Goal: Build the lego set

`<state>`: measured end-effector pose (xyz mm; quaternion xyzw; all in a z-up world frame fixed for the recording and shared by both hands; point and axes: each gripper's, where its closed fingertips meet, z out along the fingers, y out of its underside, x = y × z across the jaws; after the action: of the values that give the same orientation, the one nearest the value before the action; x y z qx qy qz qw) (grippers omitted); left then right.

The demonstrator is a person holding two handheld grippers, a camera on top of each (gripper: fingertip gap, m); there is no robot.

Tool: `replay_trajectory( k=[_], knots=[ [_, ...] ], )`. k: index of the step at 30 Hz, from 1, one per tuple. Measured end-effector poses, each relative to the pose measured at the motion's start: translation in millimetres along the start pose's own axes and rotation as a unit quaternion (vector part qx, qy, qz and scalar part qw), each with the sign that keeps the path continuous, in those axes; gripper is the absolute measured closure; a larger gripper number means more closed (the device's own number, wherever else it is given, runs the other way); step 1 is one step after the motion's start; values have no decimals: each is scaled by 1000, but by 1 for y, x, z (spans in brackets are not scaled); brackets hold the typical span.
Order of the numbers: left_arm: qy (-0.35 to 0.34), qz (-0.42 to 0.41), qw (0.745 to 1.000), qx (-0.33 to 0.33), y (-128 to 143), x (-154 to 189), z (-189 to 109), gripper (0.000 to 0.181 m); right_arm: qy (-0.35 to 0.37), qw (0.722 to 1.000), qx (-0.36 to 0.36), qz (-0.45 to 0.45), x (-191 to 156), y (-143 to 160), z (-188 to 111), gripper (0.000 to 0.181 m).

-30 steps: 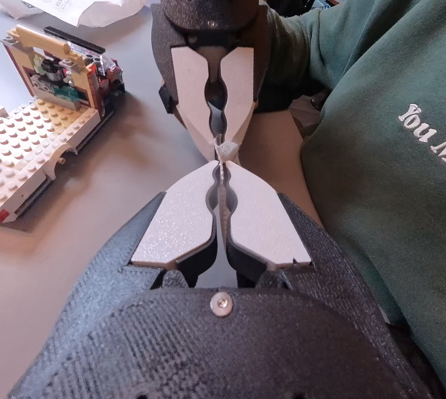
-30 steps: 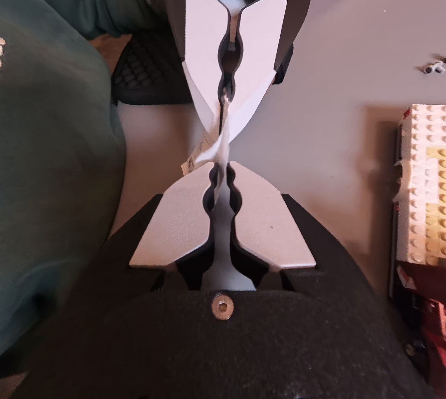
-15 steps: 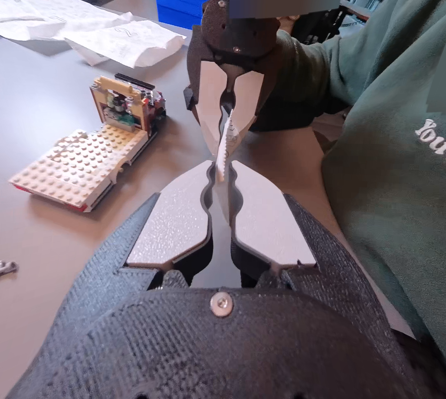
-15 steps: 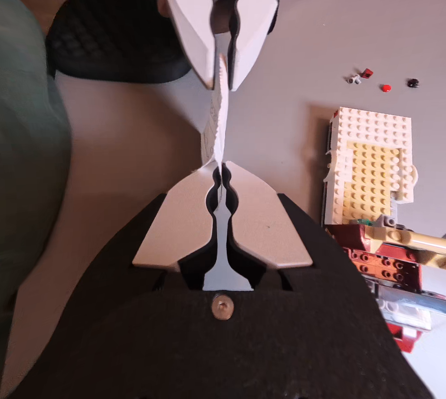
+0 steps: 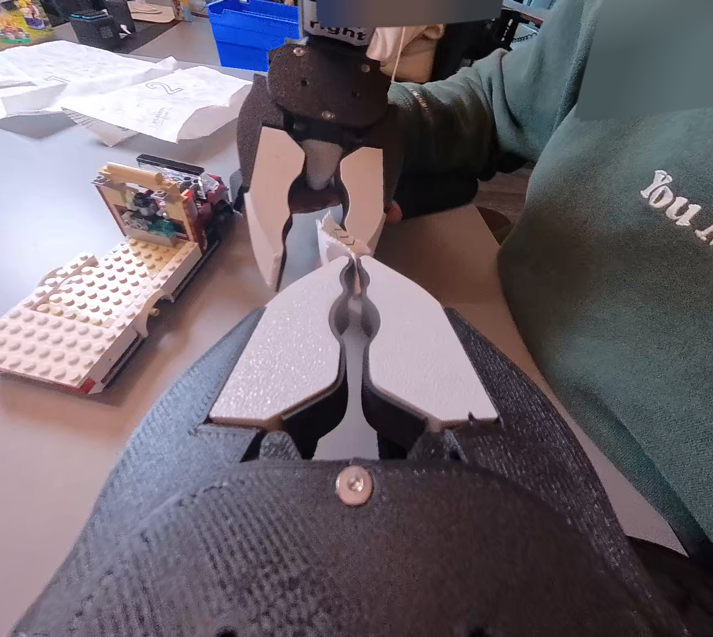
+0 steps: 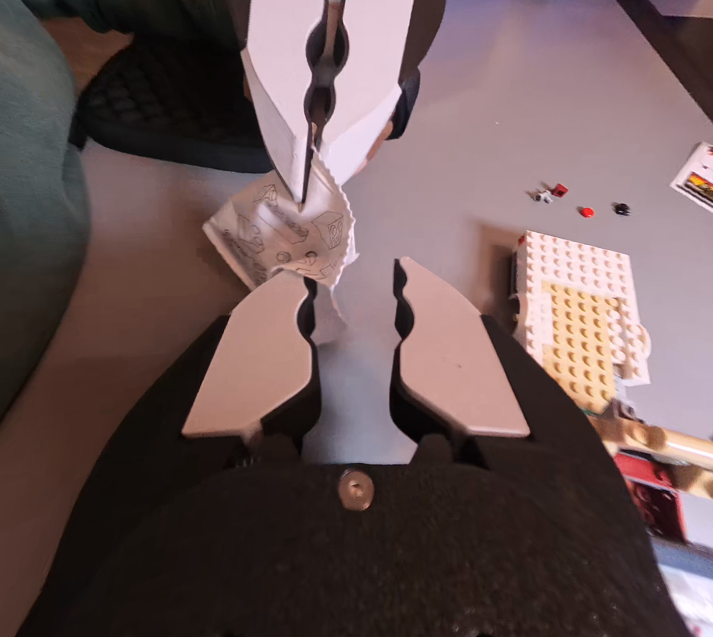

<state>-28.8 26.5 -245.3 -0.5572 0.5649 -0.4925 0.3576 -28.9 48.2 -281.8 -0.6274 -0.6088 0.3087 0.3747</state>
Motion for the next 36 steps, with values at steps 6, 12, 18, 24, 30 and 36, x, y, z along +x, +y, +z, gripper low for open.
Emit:
replay_trajectory(
  k=[6,12,18,24,30,36],
  knots=[
    [-16,14,1000,-10,3,-7,-6,181,-104,988,77,78,-15,-18,-11,112],
    [-14,5,1000,-3,-2,-7,-10,181,-24,997,63,36,6,-16,-22,137],
    [-52,-39,998,15,3,-34,-22,181,27,991,125,38,26,-30,-54,181],
    [-38,-45,998,30,1,-33,-25,181,9,998,55,34,20,-3,-28,181],
    [-26,-40,998,32,2,-28,-21,181,-2,997,49,53,19,2,-22,181],
    [-9,-21,999,31,1,-19,-16,181,-54,994,69,59,0,-6,-10,181]
  ],
)
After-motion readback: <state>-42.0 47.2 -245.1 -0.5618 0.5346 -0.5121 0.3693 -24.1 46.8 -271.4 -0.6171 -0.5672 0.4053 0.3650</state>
